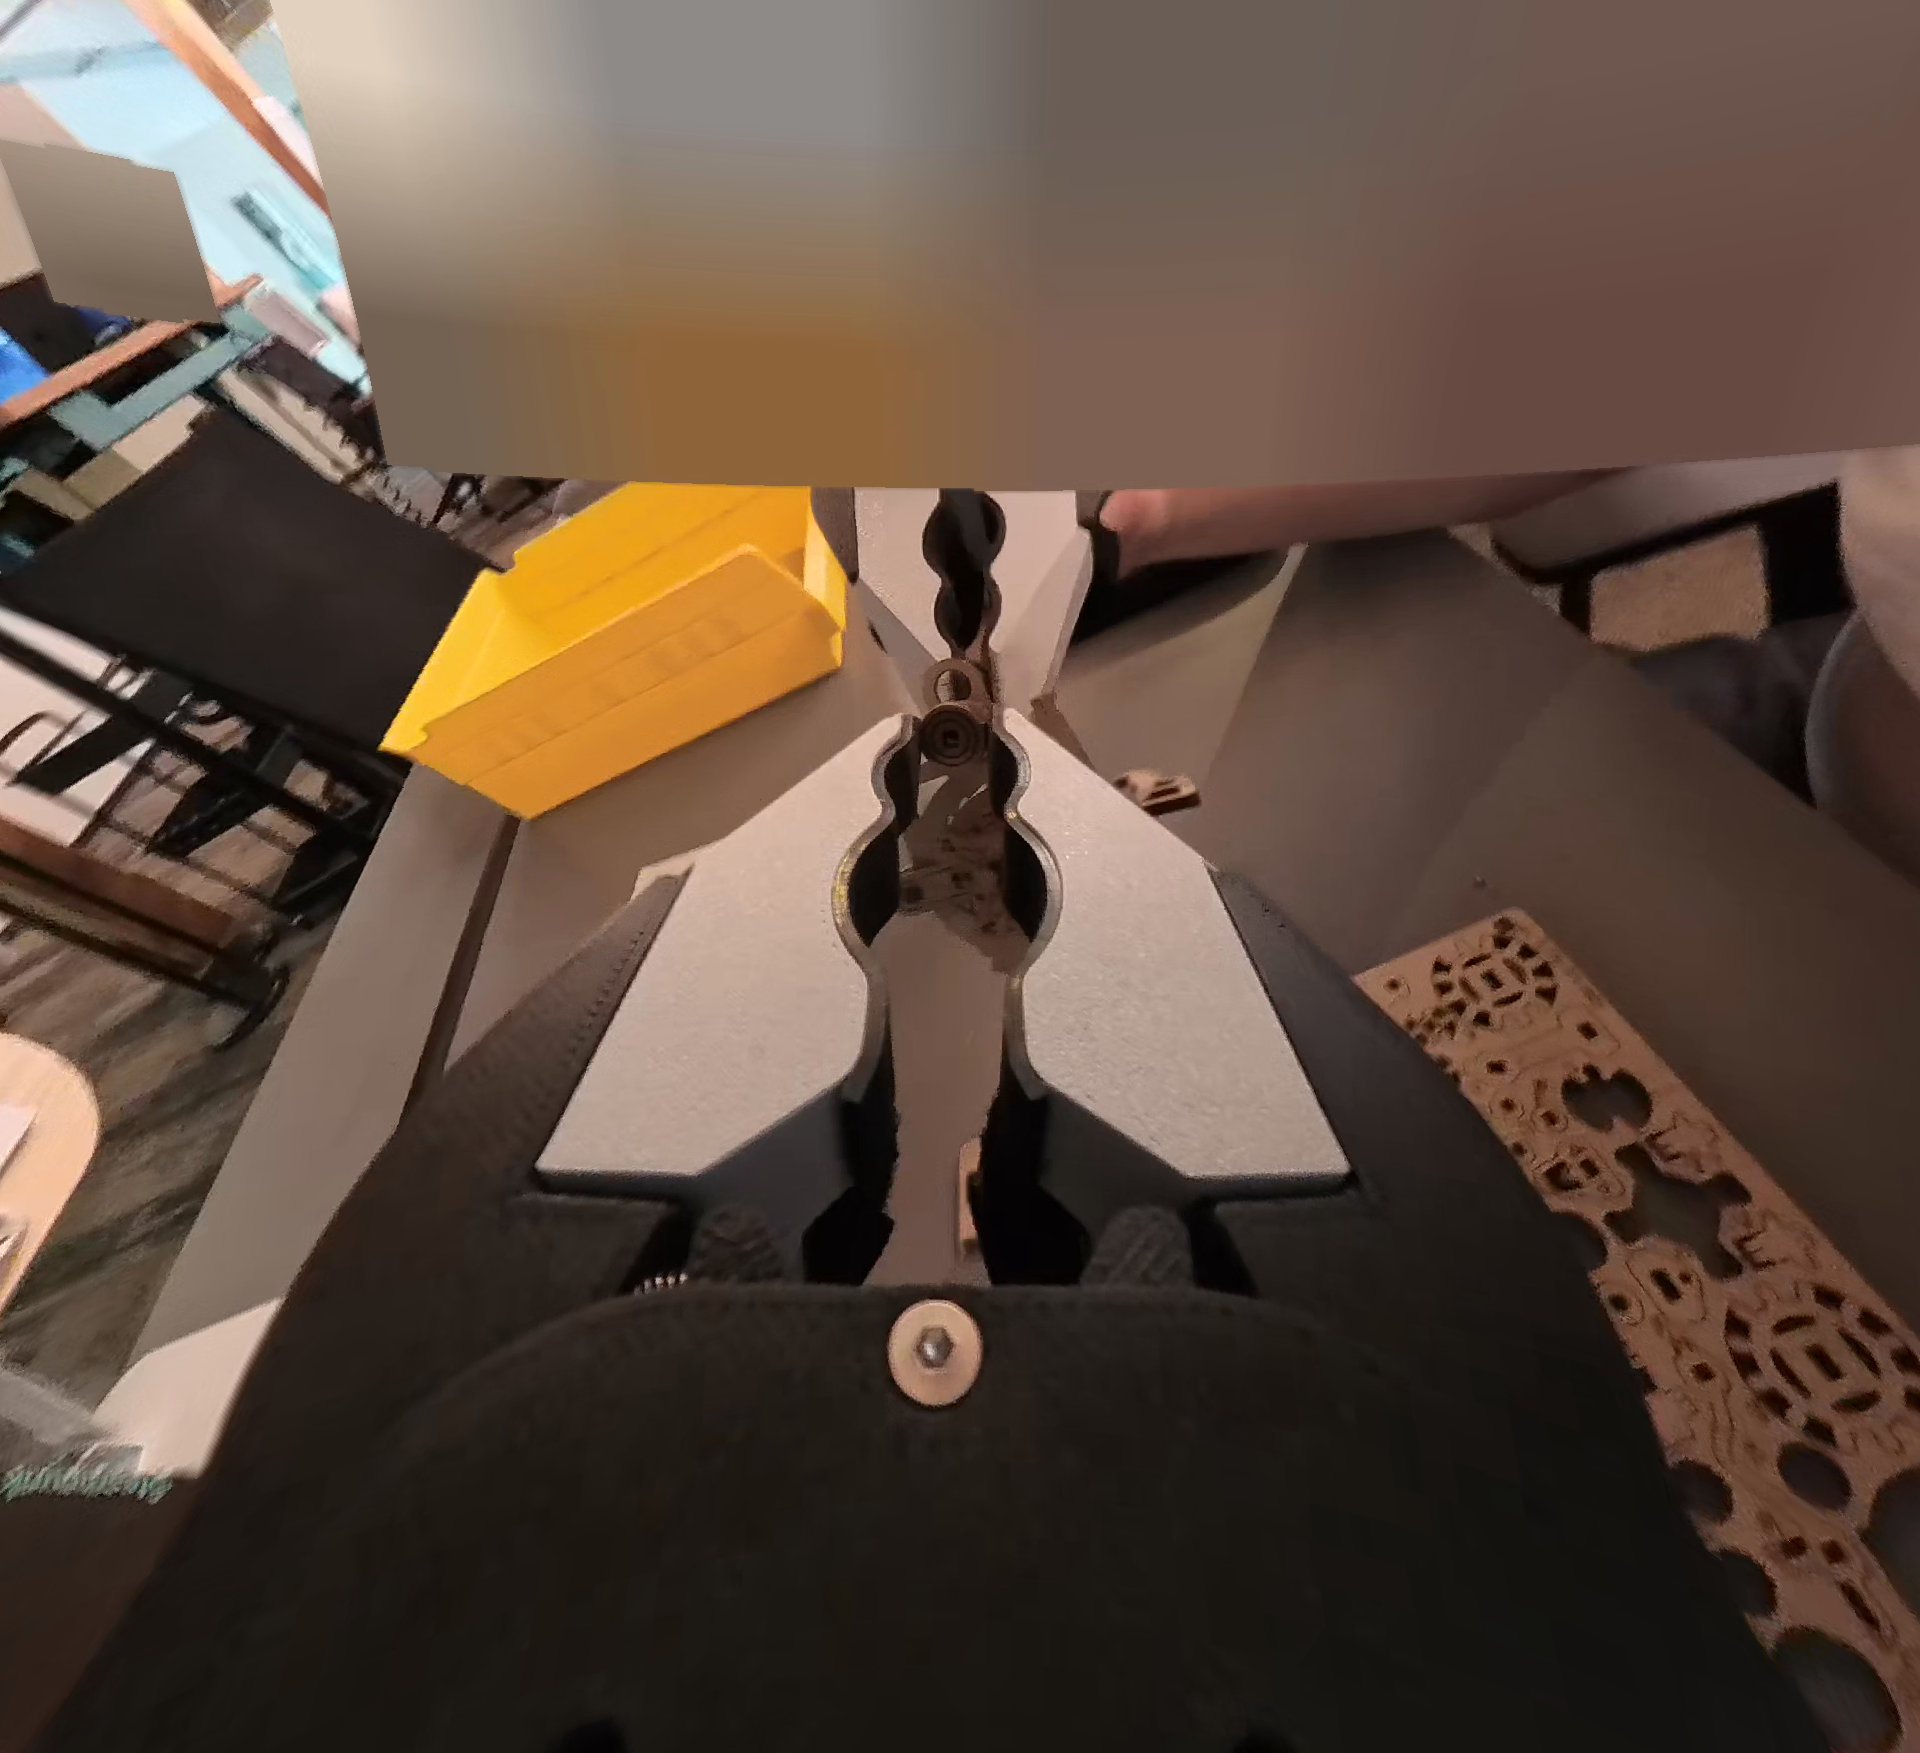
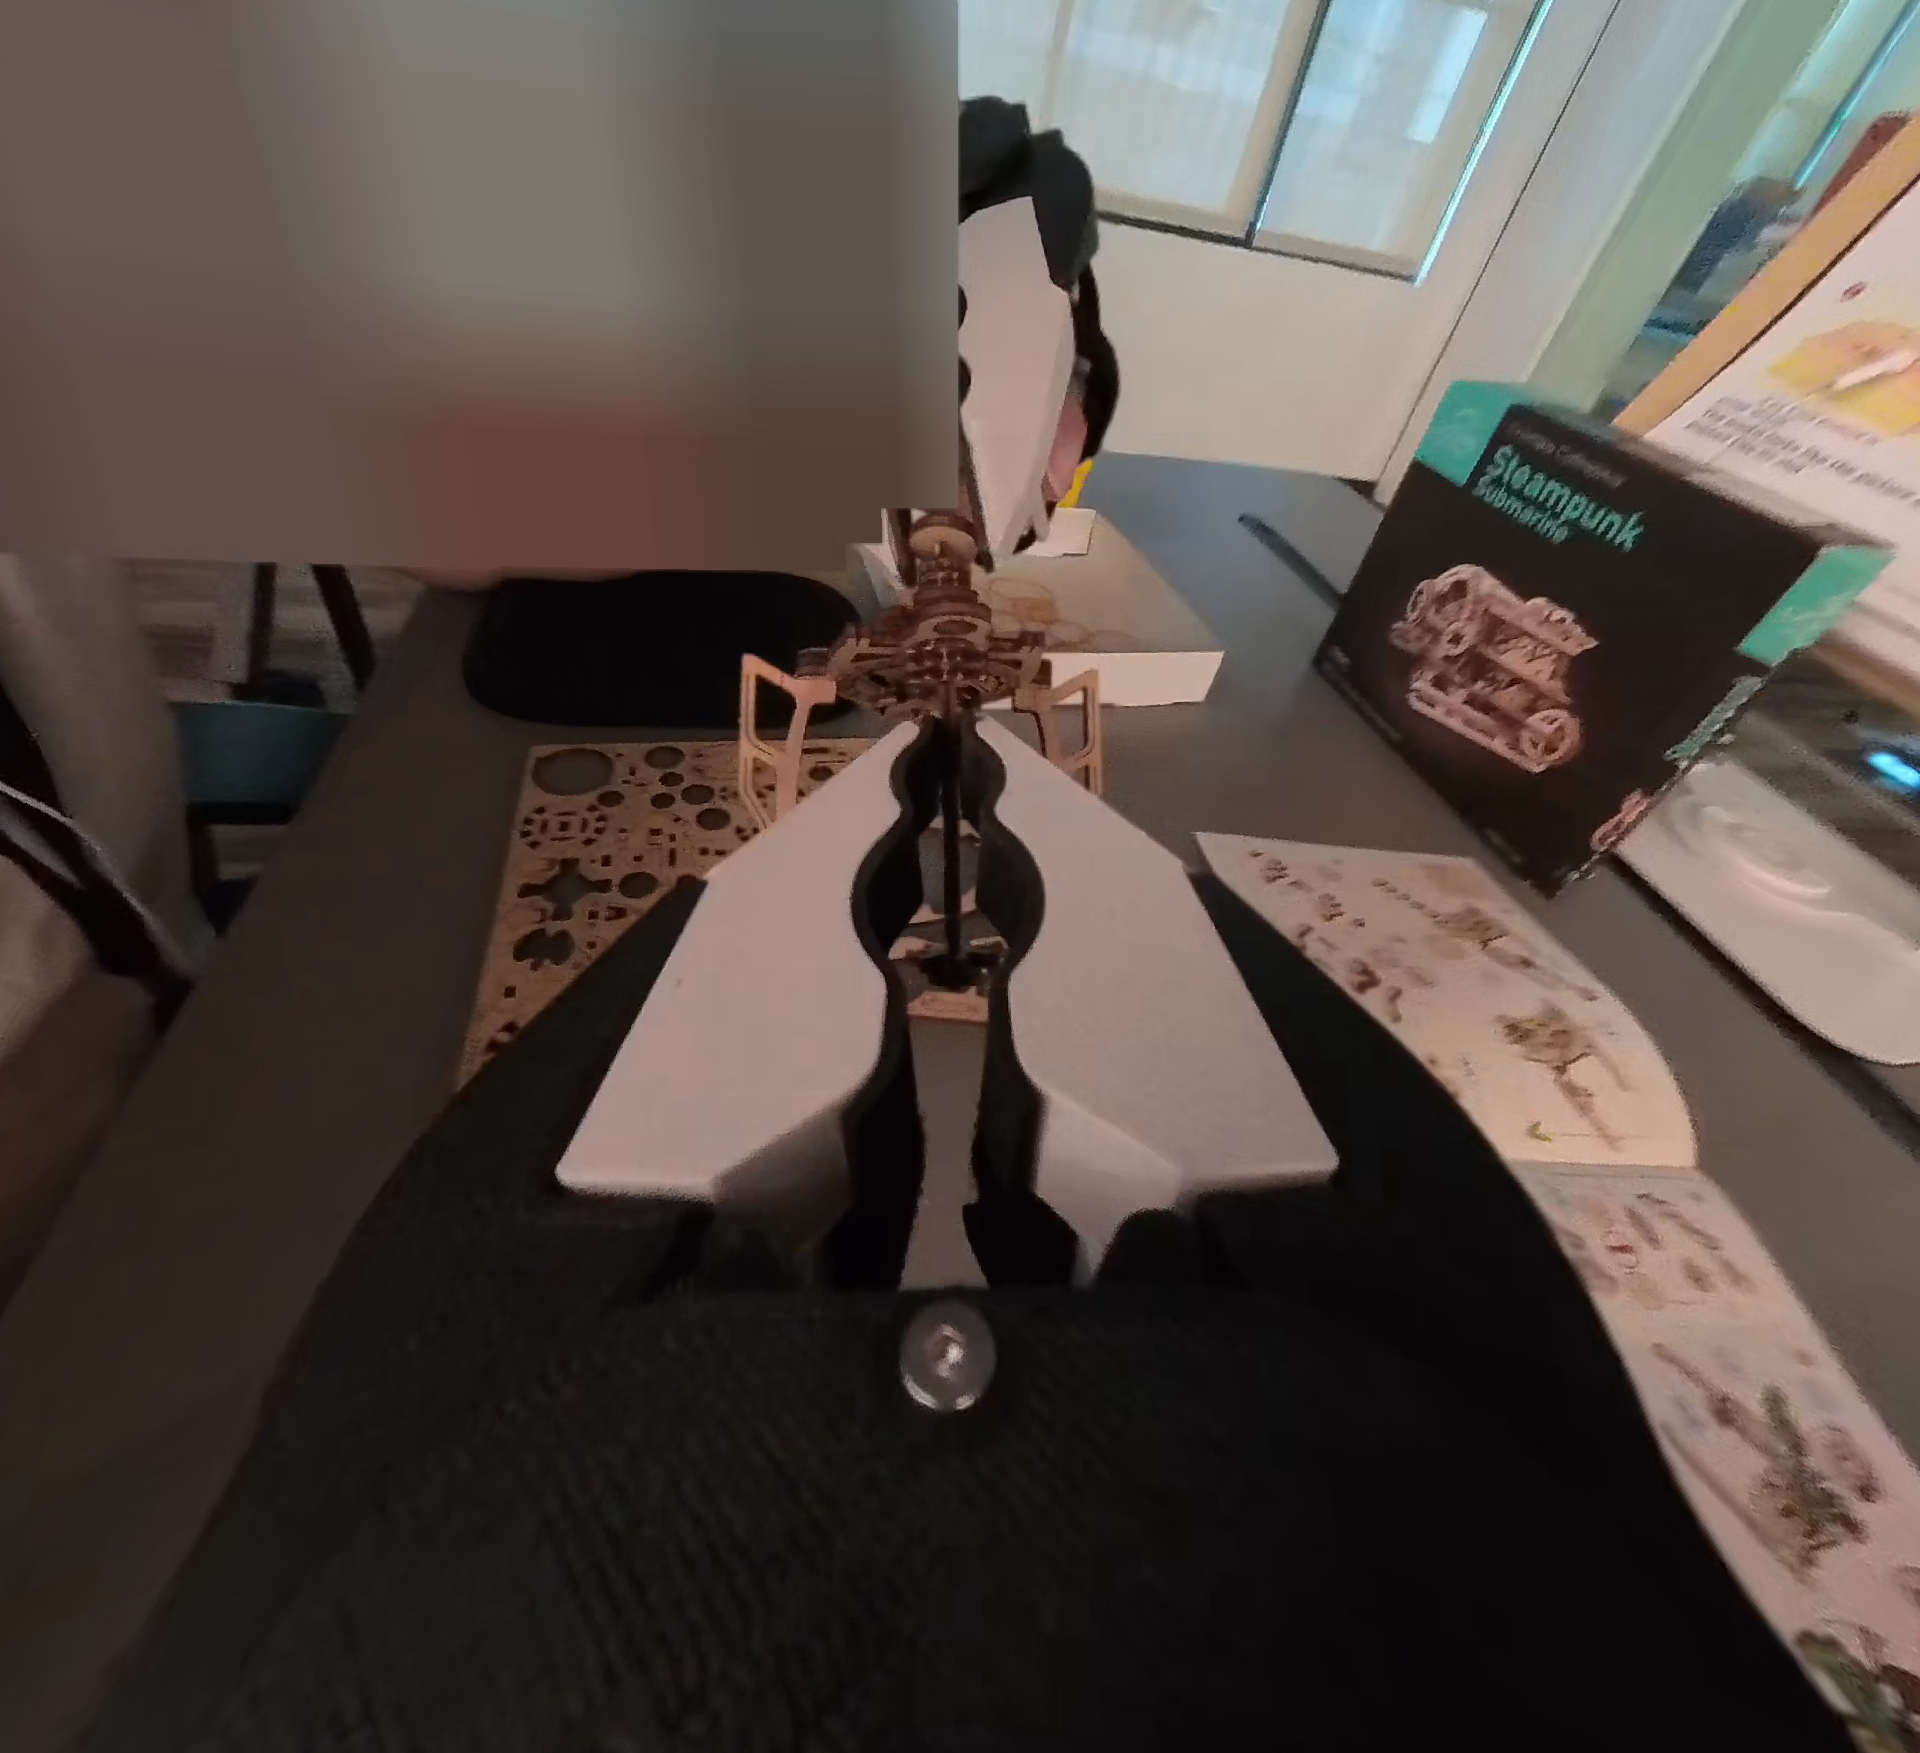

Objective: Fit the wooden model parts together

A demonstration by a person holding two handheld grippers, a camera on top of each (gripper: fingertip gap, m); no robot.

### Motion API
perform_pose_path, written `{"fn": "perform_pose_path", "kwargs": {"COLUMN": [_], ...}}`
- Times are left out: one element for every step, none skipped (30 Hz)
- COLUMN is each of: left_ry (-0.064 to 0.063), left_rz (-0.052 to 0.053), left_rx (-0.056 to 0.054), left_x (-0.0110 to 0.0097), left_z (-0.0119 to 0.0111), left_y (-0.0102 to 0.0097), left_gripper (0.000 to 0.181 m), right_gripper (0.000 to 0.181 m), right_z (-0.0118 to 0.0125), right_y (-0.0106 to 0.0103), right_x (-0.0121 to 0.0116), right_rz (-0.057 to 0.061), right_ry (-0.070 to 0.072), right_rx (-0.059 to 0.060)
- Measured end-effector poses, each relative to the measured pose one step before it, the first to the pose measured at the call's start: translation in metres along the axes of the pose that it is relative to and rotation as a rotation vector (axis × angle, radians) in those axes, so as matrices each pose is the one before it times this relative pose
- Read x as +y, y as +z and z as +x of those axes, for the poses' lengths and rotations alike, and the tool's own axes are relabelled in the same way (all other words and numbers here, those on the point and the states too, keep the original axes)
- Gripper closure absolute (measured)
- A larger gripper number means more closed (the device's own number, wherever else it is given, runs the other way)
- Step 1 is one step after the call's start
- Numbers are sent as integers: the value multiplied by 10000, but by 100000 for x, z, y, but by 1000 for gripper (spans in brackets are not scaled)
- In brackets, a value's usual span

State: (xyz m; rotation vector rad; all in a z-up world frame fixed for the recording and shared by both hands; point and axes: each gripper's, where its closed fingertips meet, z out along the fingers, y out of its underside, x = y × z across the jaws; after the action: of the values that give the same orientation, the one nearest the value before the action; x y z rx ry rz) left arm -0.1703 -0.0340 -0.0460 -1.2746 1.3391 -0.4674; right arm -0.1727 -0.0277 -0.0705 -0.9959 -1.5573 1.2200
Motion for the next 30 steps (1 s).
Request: {"fn": "perform_pose_path", "kwargs": {"left_ry": [71,53,14,-21,-72,-148,-155,-77,6,36,29,8,-21,-32,-5,1,-16,-16,12,15,-9,1,48,84,78,67,45,7,-20,3], "left_rz": [-148,-140,-123,-58,48,91,-17,-153,-178,-106,-19,37,37,56,80,90,55,27,53,100,130,182,215,198,146,97,87,67,52,59], "left_rx": [-46,8,1,0,47,47,64,47,14,-16,-43,-66,-51,-30,-26,14,24,21,-6,-1,11,42,8,-35,-37,-57,-46,-29,-19,-42], "left_x": [196,170,145,54,-71,-138,138,294,280,130,16,-57,-57,-79,-108,-123,-73,-17,-74,-137,-201,-285,-276,-227,-167,-126,-105,-78,-60,-96], "left_z": [-25,76,11,-11,59,27,9,7,11,-3,-85,-151,-104,-60,-37,56,53,48,14,7,30,23,20,7,-15,-26,-23,-70,-62,-32], "left_y": [-34,-40,-2,46,-8,-3,67,57,87,8,-41,-79,-116,-66,-47,-30,-20,-54,-43,-39,-48,-26,-57,-11,-12,-3,23,82,45,38], "left_gripper": [170,170,170,170,170,170,170,170,170,169,170,170,170,170,170,170,170,170,170,170,170,170,170,170,170,170,170,170,170,170], "right_gripper": [180,180,180,180,181,180,180,180,180,181,181,181,181,181,181,181,181,180,181,180,180,180,180,180,180,180,180,180,180,180], "right_z": [74,5,3,35,-32,-1,5,-60,1,102,87,73,80,90,47,6,-18,22,25,13,14,-27,-55,-31,8,27,-4,-12,24,-1], "right_y": [41,70,93,73,56,60,66,58,32,27,-27,-70,-80,-76,-79,-64,-41,-13,-24,-44,-72,-58,-73,-62,-36,-22,-11,4,4,8], "right_x": [138,151,157,143,119,124,123,12,55,92,-63,-167,-167,-108,-145,-119,-71,-55,-86,-150,-205,-214,-252,-235,-145,-98,-78,-64,-60,-63], "right_rz": [-33,-67,-95,-84,-82,-86,-91,-12,-42,-55,45,103,105,62,77,62,25,11,41,75,100,108,116,106,78,72,82,85,78,69], "right_ry": [219,112,36,-35,-41,-29,-61,-105,-103,-77,-55,-40,-29,-11,-24,-64,-114,-149,-148,-138,-165,-194,-182,-129,-44,54,112,140,148,152], "right_rx": [-55,-47,-2,44,2,21,37,19,50,92,75,52,58,52,37,30,39,73,75,67,80,65,55,51,26,3,-43,-56,-43,-56]}}
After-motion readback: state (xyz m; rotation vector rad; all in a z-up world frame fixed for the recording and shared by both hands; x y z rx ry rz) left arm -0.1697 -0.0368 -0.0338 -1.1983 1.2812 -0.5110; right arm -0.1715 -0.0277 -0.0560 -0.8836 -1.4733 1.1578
